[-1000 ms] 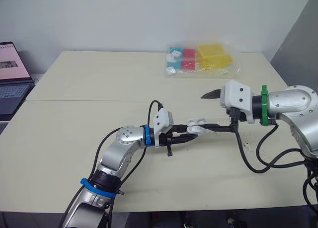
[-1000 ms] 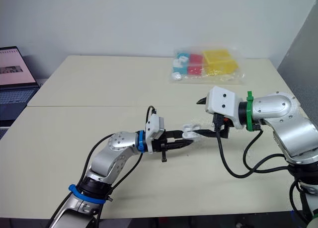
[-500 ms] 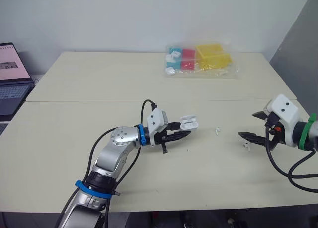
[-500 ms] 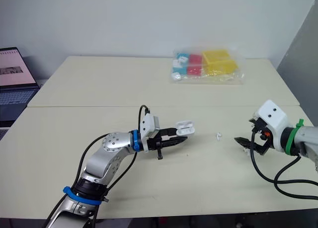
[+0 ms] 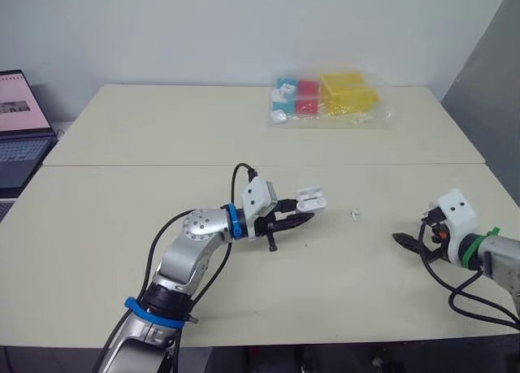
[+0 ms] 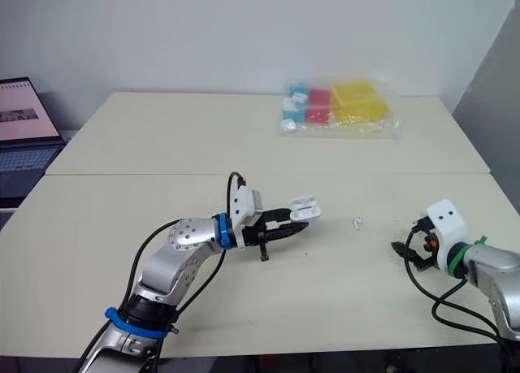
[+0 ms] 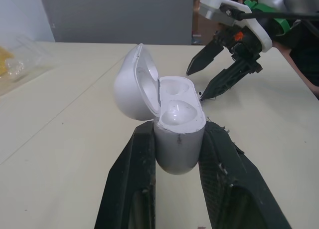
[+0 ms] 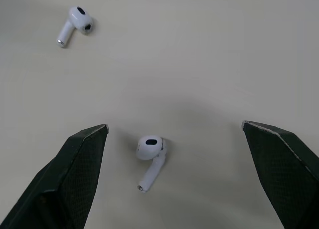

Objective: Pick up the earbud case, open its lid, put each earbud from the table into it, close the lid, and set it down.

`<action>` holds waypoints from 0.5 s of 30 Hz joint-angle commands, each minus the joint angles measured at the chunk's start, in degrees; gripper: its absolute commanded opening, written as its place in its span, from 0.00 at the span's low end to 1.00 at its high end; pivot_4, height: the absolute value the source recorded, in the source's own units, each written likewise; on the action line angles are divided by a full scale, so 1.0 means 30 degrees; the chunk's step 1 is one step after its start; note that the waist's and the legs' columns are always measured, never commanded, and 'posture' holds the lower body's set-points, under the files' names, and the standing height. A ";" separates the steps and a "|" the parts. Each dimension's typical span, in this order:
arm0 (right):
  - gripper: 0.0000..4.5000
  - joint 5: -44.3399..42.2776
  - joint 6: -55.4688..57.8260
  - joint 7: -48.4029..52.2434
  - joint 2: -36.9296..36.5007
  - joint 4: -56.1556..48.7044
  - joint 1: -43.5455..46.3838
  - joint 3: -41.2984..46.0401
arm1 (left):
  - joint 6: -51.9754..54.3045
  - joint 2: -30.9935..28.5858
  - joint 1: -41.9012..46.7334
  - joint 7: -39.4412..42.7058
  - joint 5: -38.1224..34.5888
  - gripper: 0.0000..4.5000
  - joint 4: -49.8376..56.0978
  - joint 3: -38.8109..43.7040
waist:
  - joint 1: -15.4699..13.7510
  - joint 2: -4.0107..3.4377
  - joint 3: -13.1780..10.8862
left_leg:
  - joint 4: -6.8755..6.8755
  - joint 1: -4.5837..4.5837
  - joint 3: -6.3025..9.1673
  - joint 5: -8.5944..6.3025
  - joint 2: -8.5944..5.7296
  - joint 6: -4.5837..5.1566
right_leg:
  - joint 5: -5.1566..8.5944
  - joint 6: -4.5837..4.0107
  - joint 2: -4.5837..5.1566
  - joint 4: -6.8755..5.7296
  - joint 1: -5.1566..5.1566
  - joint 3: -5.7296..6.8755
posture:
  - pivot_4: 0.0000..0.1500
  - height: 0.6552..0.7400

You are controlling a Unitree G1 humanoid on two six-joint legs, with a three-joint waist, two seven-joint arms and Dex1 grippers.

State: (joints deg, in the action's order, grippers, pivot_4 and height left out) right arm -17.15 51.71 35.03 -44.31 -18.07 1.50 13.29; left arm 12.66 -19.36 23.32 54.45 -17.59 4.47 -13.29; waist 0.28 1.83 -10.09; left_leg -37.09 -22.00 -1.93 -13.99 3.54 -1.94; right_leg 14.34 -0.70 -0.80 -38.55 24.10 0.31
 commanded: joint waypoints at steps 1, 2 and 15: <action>1.00 0.0143 -0.0682 -0.0246 0.0173 0.0154 -0.0077 0.0200 | -0.0143 0.0038 0.0153 -0.0014 -0.0032 0.18 0.0864 -0.0088 | 0.0001 0.0000 0.0000 | -0.0001 -0.0001 0.0000 0.0000 0.0000 0.0000 | 0.0000 0.0000 -0.0001 0.0000 0.0001 0.0001 | 1.00 1.00; 1.00 0.0149 -0.0773 -0.0283 0.0230 0.0222 -0.0124 0.0190 | -0.0124 0.0034 0.0141 -0.0018 -0.0042 0.18 0.0885 -0.0078 | 0.0017 0.0000 0.0000 | 0.0000 0.0001 -0.0001 0.0000 0.0000 0.0000 | 0.0000 0.0000 -0.0001 -0.0001 0.0001 -0.0002 | 1.00 1.00; 0.80 -0.0364 0.0111 -0.0465 0.0795 -0.0289 -0.0427 -0.0174 | -0.0164 -0.0066 0.0129 0.0051 0.0061 0.18 0.0842 -0.0107 | 0.0037 0.0002 0.0000 | 0.0007 0.0006 0.0010 0.0000 0.0006 0.0000 | 0.0001 -0.0002 -0.0005 0.0000 -0.0005 0.0010 | 1.00 1.00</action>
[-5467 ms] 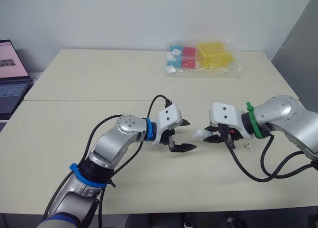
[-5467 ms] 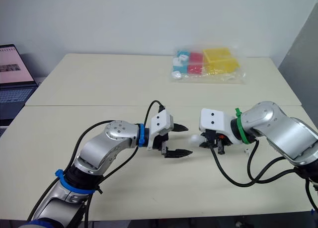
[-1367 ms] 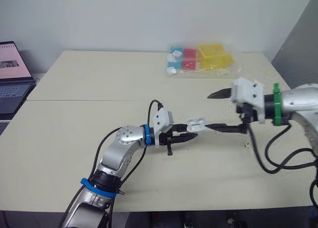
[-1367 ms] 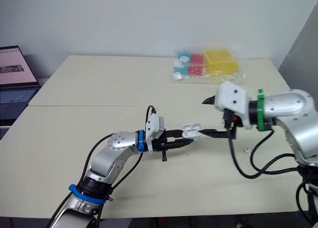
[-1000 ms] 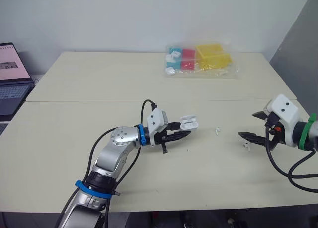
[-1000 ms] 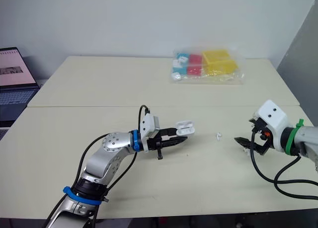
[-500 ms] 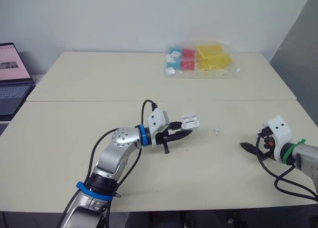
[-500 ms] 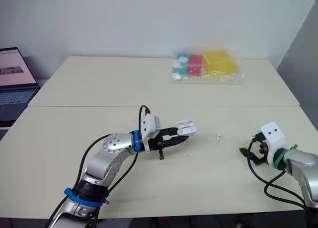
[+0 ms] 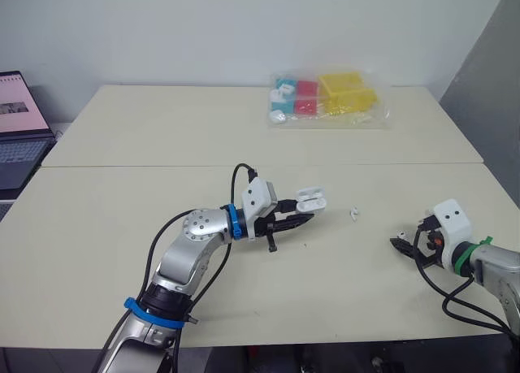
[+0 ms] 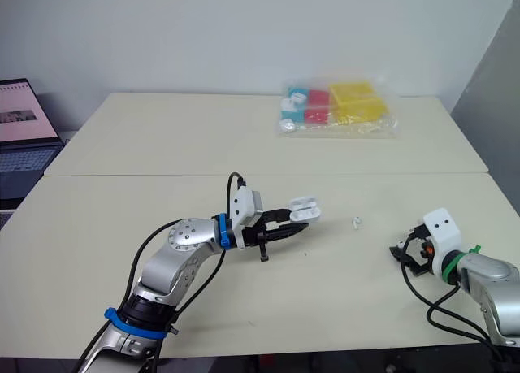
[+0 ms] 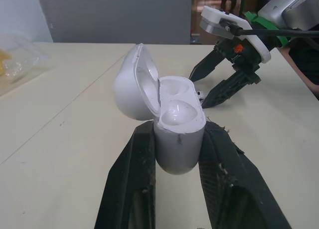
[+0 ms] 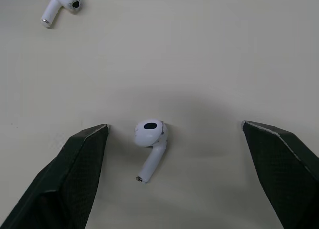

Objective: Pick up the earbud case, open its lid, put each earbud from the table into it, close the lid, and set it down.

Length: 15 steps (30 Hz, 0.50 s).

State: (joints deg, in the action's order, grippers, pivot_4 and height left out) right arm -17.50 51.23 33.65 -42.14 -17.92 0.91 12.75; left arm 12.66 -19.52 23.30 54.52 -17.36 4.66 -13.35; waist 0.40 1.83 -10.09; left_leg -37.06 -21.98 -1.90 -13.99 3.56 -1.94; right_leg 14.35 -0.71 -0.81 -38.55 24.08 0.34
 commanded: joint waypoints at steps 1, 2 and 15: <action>0.73 -0.0333 0.0357 0.0156 -0.0070 -0.0458 -0.0295 -0.0038 | -0.0221 -0.0026 0.0125 0.0048 0.0005 0.18 0.0768 -0.0085 | -0.0004 0.0000 0.0000 | 0.0000 -0.0002 0.0002 0.0000 0.0000 0.0000 | 0.0001 -0.0001 0.0000 0.0001 0.0000 0.0003 | 1.00 1.00; 0.65 -0.0410 0.0426 0.0252 -0.0179 -0.0597 -0.0363 -0.0042 | -0.0222 -0.0031 0.0113 0.0059 0.0000 0.18 0.0773 -0.0071 | -0.0008 0.0000 0.0000 | 0.0000 -0.0003 0.0001 0.0000 -0.0001 0.0000 | 0.0001 -0.0001 0.0000 0.0002 0.0000 0.0002 | 1.00 1.00; 0.09 -0.0015 -0.2190 0.3307 -0.3333 -0.0225 0.0503 -0.1222 | -0.0458 -0.0017 0.0025 0.0160 0.0172 0.18 0.0691 -0.0205 | -0.0006 0.0000 -0.0003 | 0.0008 -0.0010 -0.0005 -0.0001 -0.0009 0.0000 | 0.0002 -0.0001 0.0007 0.0022 0.0006 0.0001 | 1.00 1.00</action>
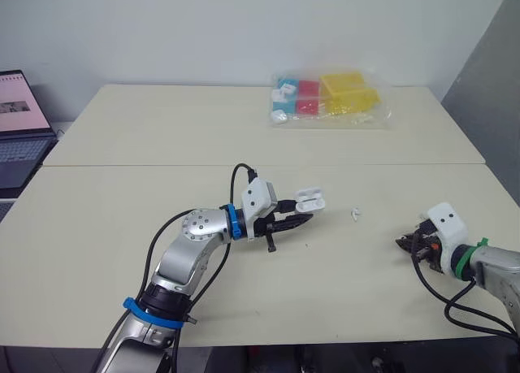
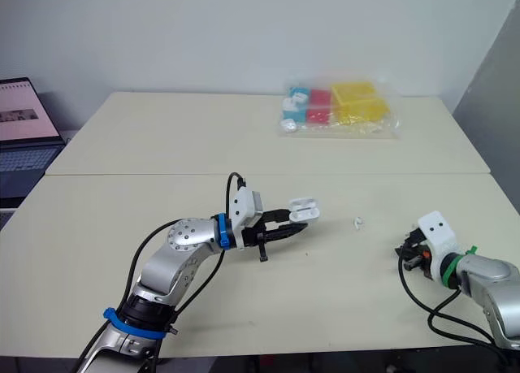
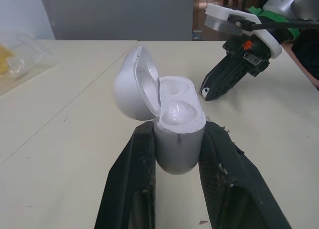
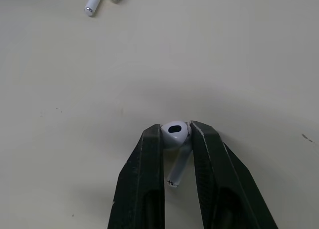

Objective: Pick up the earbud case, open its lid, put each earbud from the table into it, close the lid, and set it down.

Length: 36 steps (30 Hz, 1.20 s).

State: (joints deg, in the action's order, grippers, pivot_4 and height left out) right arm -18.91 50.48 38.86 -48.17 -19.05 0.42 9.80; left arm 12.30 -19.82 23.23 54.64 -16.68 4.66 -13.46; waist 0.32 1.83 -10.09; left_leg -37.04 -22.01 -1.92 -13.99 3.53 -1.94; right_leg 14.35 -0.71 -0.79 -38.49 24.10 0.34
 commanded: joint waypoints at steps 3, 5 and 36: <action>0.09 0.1105 -0.5264 0.4164 -0.3058 0.1401 0.1361 -0.1212 | -0.0468 0.0026 -0.0019 0.0221 -0.0004 0.18 0.0704 -0.0274 | 0.0057 0.0004 -0.0004 | 0.0000 0.0004 -0.0001 -0.0001 0.0000 0.0002 | 0.0001 -0.0001 -0.0003 0.0004 0.0001 0.0004 | 1.00 1.00; 0.09 0.1408 -0.7334 0.5806 -0.3899 0.2286 0.1762 -0.1674 | -0.0441 0.0019 -0.0063 0.0182 -0.0023 0.18 0.0771 -0.0312 | 0.0050 0.0011 -0.0008 | 0.0003 0.0001 0.0013 -0.0001 0.0001 0.0002 | 0.0007 -0.0011 -0.0008 0.0009 0.0000 0.0022 | 1.00 1.00; 0.47 0.7776 -1.7665 1.6022 -0.4707 1.0799 0.9226 -0.9234 | 0.0790 -0.0753 -0.2208 -0.1030 0.0063 0.18 0.3344 -0.0246 | 0.0394 -0.0015 -0.0021 | 0.0025 0.0047 0.0004 -0.0001 0.0026 0.0001 | 0.0000 -0.0010 -0.0003 0.0102 -0.0077 0.0026 | 1.00 1.00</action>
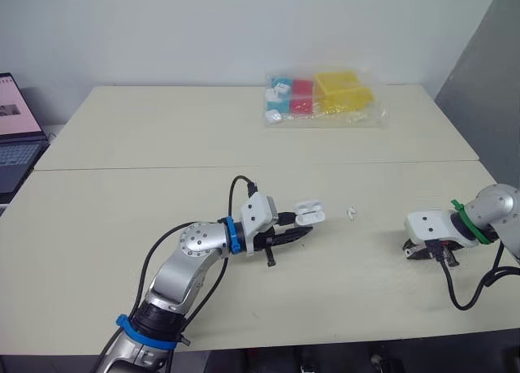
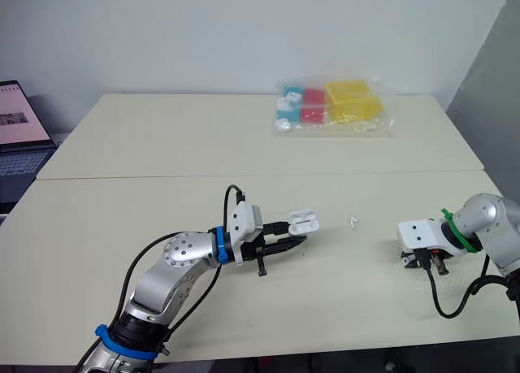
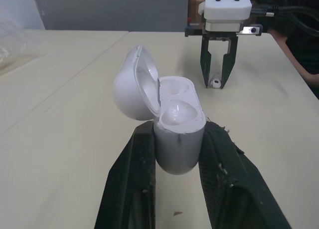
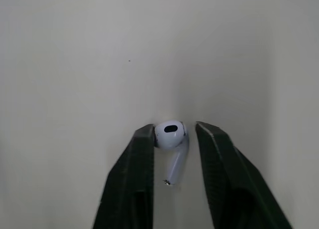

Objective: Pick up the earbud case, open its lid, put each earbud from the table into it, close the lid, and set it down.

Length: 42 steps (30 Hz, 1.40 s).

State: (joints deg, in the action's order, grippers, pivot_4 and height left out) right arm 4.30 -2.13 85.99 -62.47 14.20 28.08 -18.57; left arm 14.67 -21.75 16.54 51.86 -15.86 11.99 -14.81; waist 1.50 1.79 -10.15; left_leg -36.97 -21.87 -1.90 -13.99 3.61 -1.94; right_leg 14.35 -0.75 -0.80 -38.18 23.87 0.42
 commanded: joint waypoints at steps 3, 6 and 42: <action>0.71 0.0143 -0.0550 -0.0274 0.0287 -0.0266 0.0209 0.0412 | 0.0065 -0.0171 -0.0002 -0.0139 -0.0243 0.18 0.0980 0.0154 | 0.0000 0.0000 0.0000 | -0.0004 0.0001 -0.0004 0.0000 -0.0003 0.0000 | -0.0001 0.0001 0.0001 0.0002 -0.0005 -0.0005 | 1.00 1.00; 0.85 -0.0446 0.0219 -0.0038 0.0002 -0.0929 0.0052 0.1026 | 0.0096 -0.0208 0.0021 -0.0138 -0.0236 0.18 0.0957 0.0166 | -0.0011 -0.0001 0.0000 | -0.0008 0.0001 -0.0004 0.0000 -0.0006 0.0000 | -0.0004 0.0006 0.0004 0.0002 -0.0010 -0.0003 | 1.00 1.00; 0.85 0.2294 1.2800 -0.2064 -0.0991 -0.6969 0.0337 -0.1964 | -0.0248 0.0064 -0.0987 -0.1145 0.0378 0.18 0.1123 -0.0262 | -0.0012 -0.0023 0.0003 | -0.0002 -0.0066 -0.0001 -0.0001 -0.0007 -0.0002 | -0.0004 0.0008 0.0009 0.0007 0.0061 0.0002 | 1.00 1.00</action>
State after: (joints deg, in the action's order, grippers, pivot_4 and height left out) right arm 10.56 36.11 79.62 -65.64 -6.16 28.55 -24.60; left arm 14.73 -21.72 13.45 48.70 -14.66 12.95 -15.53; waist 1.46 1.72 -10.15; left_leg -36.97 -22.07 -1.91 -14.00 3.59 -1.95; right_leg 14.34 -0.72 -0.77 -38.16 24.05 0.42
